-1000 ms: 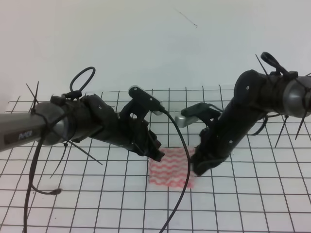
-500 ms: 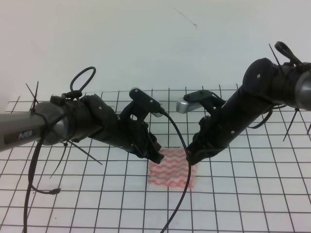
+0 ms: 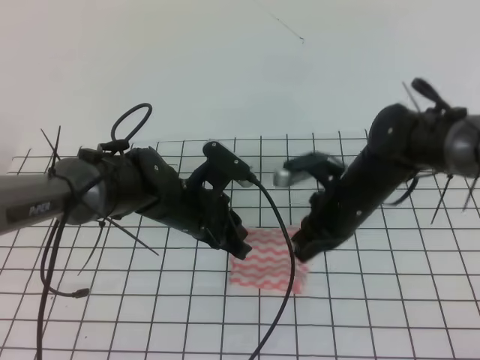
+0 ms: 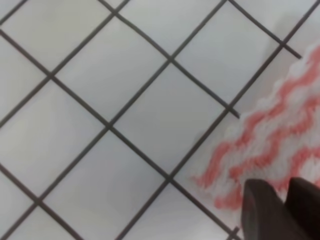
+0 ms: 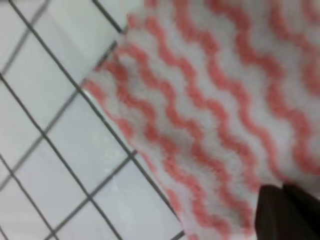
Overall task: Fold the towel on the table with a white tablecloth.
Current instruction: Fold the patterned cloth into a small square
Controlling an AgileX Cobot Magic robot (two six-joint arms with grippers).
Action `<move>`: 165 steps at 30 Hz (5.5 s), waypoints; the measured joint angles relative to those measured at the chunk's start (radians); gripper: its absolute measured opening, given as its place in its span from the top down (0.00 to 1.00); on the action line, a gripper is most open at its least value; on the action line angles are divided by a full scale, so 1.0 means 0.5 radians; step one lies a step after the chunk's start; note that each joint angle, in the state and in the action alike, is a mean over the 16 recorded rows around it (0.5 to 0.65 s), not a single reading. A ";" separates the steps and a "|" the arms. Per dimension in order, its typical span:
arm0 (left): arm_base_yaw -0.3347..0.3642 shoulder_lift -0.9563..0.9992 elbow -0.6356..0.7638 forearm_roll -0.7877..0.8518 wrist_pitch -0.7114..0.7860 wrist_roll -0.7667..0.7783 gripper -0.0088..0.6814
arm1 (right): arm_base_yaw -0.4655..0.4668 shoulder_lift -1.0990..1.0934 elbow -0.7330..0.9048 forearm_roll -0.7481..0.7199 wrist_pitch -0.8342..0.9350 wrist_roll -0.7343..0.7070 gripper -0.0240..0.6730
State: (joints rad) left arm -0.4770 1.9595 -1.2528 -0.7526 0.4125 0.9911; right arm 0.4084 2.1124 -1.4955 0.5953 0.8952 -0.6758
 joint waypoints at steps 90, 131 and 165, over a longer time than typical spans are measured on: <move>0.436 -2.402 1.109 -0.426 0.352 -0.361 0.99 | -0.322 -3.022 1.865 -0.705 -1.288 0.616 0.96; 0.440 -3.703 2.057 0.514 -0.015 -1.135 0.99 | -0.319 -3.409 2.376 -0.677 -1.518 0.409 0.96; 0.440 -3.974 2.569 1.332 -0.213 -1.972 0.99 | -0.485 -3.624 2.376 -0.667 -1.471 0.409 0.96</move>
State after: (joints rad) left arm -0.2569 -0.0276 0.0317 -0.0867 0.3059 0.0053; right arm 0.1661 0.3002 -0.3074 0.2620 0.1599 -0.4715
